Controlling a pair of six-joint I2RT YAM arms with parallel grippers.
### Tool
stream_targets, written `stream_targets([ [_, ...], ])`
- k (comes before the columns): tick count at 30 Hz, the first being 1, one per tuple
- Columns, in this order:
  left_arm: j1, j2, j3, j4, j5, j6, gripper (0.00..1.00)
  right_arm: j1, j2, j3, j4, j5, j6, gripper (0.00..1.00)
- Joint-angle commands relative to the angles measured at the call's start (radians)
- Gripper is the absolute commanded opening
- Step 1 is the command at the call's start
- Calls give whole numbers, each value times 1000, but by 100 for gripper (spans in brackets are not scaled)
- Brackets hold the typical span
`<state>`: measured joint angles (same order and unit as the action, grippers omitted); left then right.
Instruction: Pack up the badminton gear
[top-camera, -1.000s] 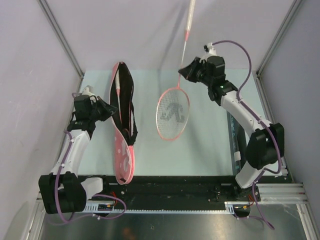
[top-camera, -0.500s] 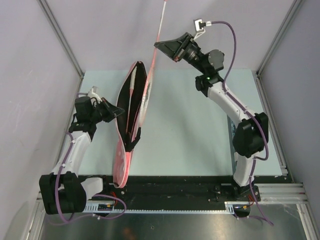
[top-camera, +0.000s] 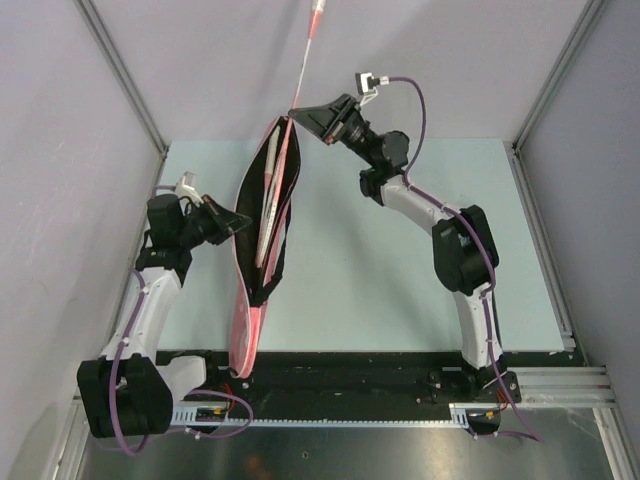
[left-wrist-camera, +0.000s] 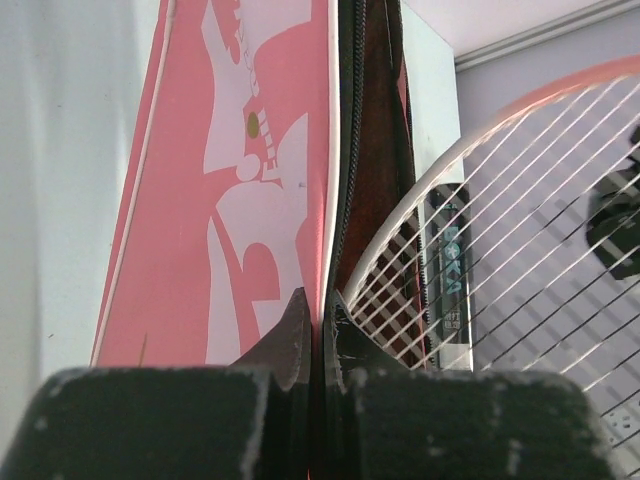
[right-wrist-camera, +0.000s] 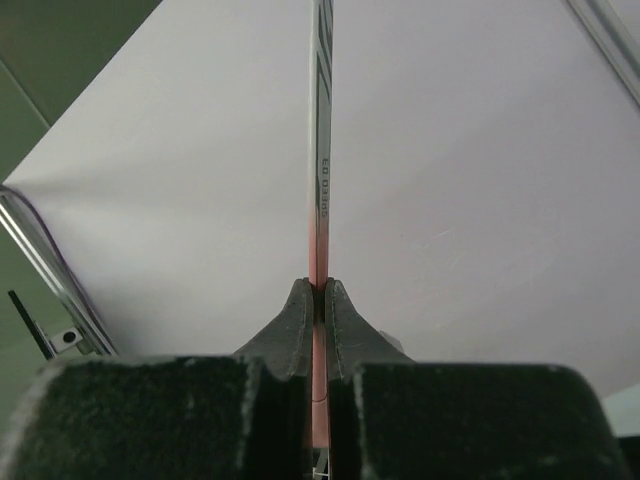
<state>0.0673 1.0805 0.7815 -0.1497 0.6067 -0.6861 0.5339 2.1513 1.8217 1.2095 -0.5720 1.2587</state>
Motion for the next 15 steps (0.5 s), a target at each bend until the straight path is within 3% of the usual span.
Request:
stream_targets([
  [1,-7,-53,13,104,31,-52,0,35,13,-48,264,72,86,0],
  [6,-6,-86,-10,133,-28,-108,0,96,42,-211,383,89,133,0],
  [10,-6,-97,-96,330,-22,-248,0,158,36,-332,392,45,88,0],
  [15,-12,-90,-136,387,-25,-288,0,179,42,-441,390,-17,70,0],
])
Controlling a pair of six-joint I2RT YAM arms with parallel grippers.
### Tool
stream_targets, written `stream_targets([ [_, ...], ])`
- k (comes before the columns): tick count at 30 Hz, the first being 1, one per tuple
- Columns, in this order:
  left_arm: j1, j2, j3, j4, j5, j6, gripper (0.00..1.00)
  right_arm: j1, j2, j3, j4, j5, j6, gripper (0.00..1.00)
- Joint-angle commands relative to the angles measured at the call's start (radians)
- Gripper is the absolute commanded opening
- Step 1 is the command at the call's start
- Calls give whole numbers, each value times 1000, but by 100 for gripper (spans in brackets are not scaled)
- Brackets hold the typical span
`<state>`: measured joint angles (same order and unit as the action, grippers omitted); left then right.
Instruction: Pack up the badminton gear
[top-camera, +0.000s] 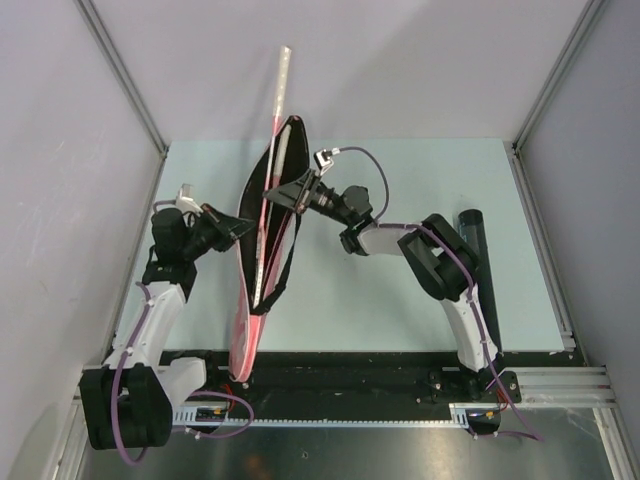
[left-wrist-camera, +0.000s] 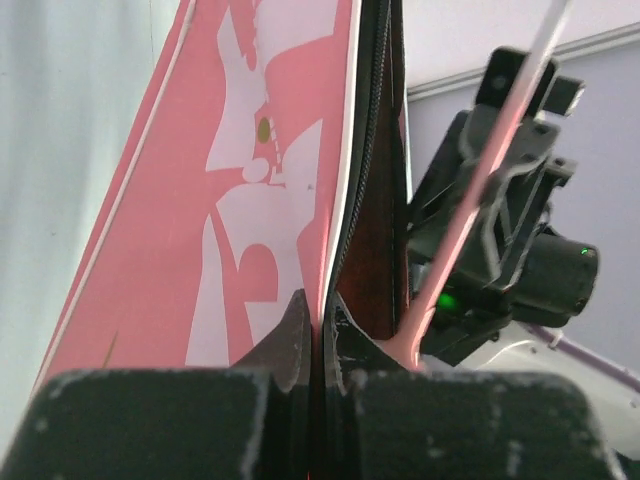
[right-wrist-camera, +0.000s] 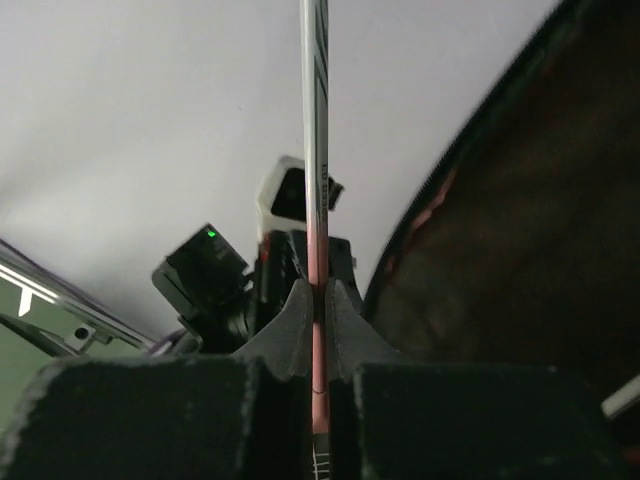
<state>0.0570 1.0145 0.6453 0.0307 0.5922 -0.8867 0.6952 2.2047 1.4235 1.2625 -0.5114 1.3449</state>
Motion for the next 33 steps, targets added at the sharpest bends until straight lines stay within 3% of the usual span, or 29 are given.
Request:
stream_targets([
  [1,0,-31,-6,209,-18,-86,0,23,-14,-69,337,-73,-12,4],
  [5,3,-74,-18,209,-55,-80,0,27,-48,-247,325,-38,-16,17],
  [7,3,-79,-24,207,-74,-78,0,33,-71,-296,247,-56,-39,18],
  [10,1,-77,-26,207,-72,-71,0,46,-134,-276,-64,-119,-134,22],
  [11,1,-71,-26,207,-69,-66,0,44,-152,-265,-272,-127,-171,17],
  [13,0,-64,-29,206,-72,-58,0,37,-192,-235,-432,-180,-237,11],
  [15,0,-54,-27,206,-62,-49,0,30,-218,-177,-651,-251,-341,10],
  [17,0,-37,-22,206,-48,-49,0,27,-247,-120,-887,-272,-429,18],
  [19,-3,-31,-18,206,-42,-47,0,-9,-327,-109,-1102,-185,-562,27],
  [21,-3,-33,-21,206,-42,-44,0,-51,-361,-109,-1164,-94,-590,44],
  [24,-3,-40,-26,206,-34,-46,0,-154,-358,-80,-1149,-105,-547,54],
  [28,-8,-48,-32,202,-23,-55,0,-183,-252,101,-1314,-101,-625,67],
  [29,-8,-48,-30,202,-19,-57,0,-178,-208,129,-1334,-86,-635,76],
  [33,-8,-56,-29,202,0,-61,0,-161,-145,205,-1270,-64,-668,77],
])
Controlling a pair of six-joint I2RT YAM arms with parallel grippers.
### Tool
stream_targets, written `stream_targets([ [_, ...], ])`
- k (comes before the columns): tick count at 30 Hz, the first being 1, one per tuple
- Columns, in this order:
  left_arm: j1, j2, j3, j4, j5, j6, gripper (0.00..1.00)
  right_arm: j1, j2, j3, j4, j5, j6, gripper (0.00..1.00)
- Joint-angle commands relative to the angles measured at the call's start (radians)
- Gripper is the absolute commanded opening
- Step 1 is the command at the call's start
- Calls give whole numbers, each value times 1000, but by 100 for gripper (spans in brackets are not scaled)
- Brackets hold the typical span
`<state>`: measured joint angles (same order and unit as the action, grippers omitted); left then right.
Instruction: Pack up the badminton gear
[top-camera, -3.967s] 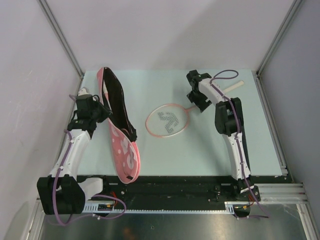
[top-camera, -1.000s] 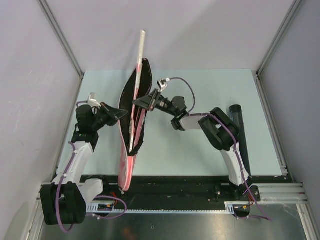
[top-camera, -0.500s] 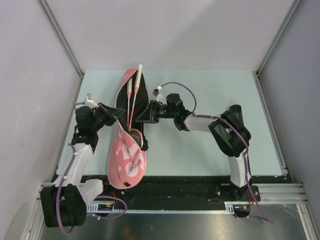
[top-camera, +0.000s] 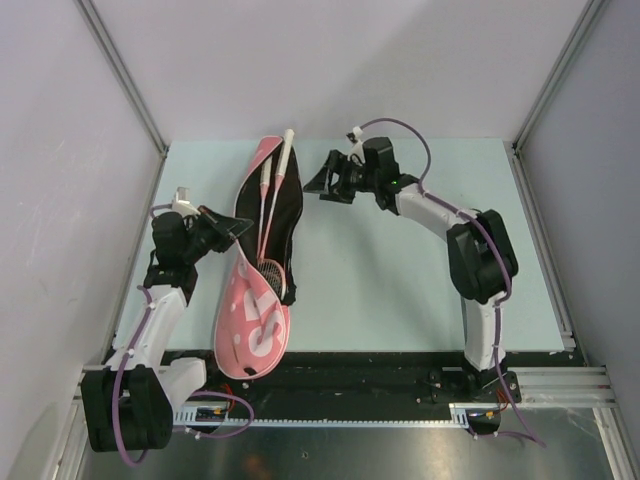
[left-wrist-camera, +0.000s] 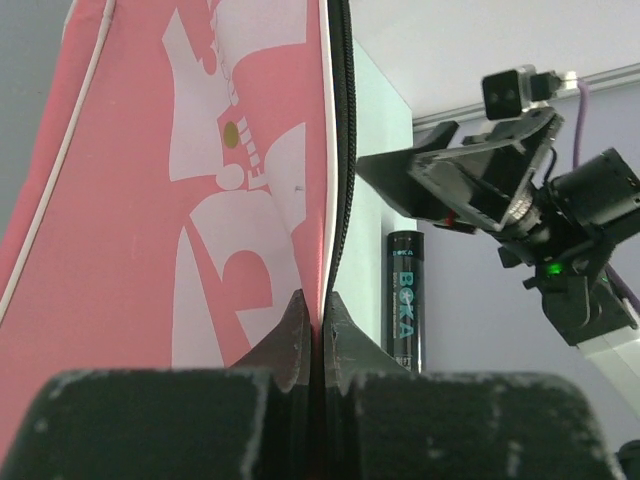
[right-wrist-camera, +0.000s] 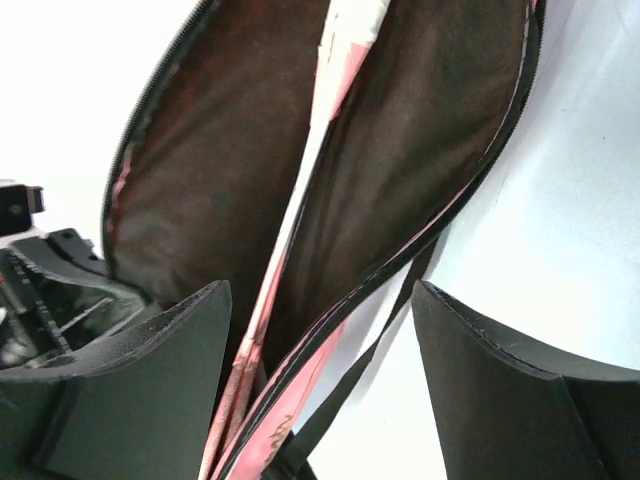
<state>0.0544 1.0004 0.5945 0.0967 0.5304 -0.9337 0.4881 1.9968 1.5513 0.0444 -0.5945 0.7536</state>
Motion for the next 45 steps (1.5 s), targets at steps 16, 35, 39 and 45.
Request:
stream_targets([
  [16,-25,-10,45,135,106,-5,0,30,577,748,-14,21,-2,70],
  [35,-123,147,145,135,60,38,0,127,412,395,156,-34,295,0],
  [39,-134,147,127,133,63,55,0,104,335,299,210,16,308,0],
  [45,-145,214,145,118,111,62,0,132,390,388,81,2,306,6],
])
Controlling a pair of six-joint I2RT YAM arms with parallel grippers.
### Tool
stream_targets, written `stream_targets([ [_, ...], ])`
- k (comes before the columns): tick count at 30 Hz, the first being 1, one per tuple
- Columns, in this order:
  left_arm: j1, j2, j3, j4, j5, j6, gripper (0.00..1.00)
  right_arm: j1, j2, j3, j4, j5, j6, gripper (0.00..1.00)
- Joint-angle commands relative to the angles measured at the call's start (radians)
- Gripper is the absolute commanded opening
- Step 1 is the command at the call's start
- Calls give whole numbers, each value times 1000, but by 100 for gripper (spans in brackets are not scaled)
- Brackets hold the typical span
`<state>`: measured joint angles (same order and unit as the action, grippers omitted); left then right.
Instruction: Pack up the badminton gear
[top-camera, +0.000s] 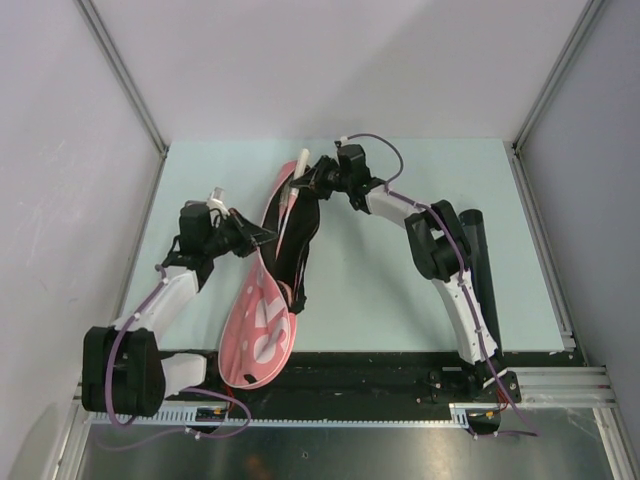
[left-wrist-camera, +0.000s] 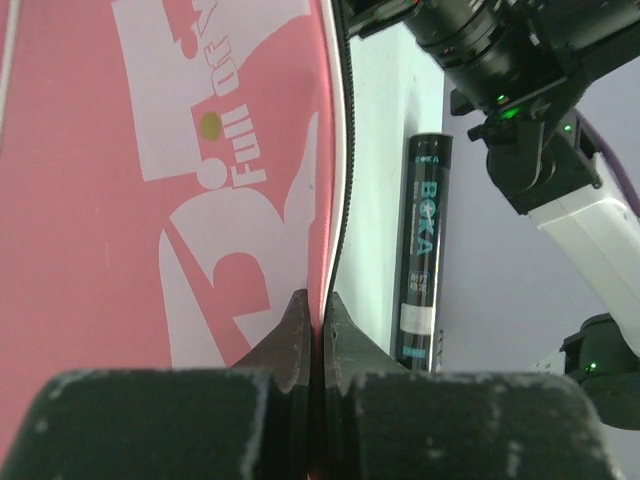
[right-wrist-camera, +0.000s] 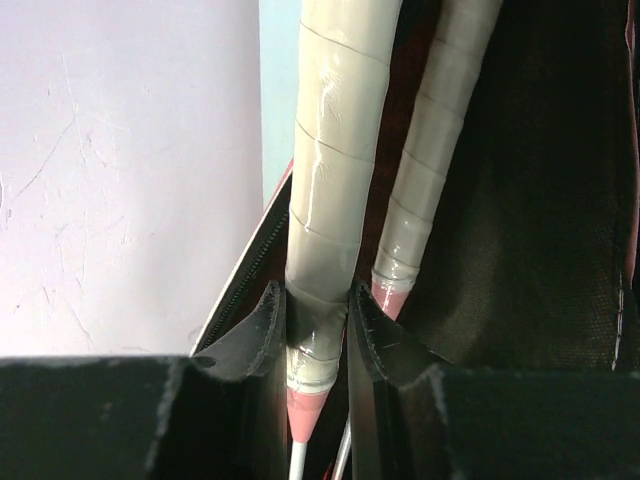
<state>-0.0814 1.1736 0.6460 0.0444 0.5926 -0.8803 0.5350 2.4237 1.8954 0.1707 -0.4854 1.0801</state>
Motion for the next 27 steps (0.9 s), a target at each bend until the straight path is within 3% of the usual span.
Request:
stream_targets([
  [1,-11,50,96,169,52,4,0,92,-29,50,-42,-105,-20,7],
  [3,-29,63,112,128,18,23,1,91,21,100,-42,-125,-3,7],
  [7,-75,75,184,-35,-171,179,23,68,44,122,-79,-105,-23,6],
  [10,-115,127,277,-155,-311,272,27,60,41,113,-66,-117,-14,5],
  [16,-182,287,421,-209,-531,374,37,66,35,88,-3,-131,26,2],
  [19,-189,372,501,-241,-582,402,55,54,26,73,10,-127,32,1],
  [24,-190,475,604,-296,-634,423,59,40,31,82,23,-133,44,0],
  [27,-190,532,659,-324,-658,441,54,37,37,94,19,-136,46,0],
])
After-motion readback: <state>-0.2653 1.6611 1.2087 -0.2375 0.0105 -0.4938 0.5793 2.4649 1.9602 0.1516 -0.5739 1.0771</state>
